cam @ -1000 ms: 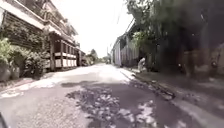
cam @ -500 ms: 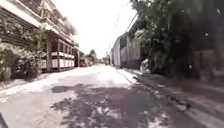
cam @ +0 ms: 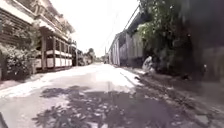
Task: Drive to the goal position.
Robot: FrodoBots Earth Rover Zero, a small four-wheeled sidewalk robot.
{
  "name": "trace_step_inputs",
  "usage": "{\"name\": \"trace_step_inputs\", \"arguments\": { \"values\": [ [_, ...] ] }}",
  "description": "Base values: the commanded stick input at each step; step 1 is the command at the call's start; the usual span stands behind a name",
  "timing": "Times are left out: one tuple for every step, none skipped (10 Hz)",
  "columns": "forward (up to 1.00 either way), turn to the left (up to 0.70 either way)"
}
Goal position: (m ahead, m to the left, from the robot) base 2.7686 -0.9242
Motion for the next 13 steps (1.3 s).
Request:
{"name": "trace_step_inputs", "arguments": {
  "values": [
    [0.85, 0.00],
    [0.85, 0.00],
    [0.85, 0.00],
    [0.85, 0.00],
    [0.85, 0.00],
    [0.85, 0.16],
    [0.85, 0.26],
    [0.85, 0.04],
    [0.85, 0.00],
    [0.85, 0.00],
    [0.85, 0.00],
    [0.85, 0.00],
    [0.85, 0.00]
  ]
}}
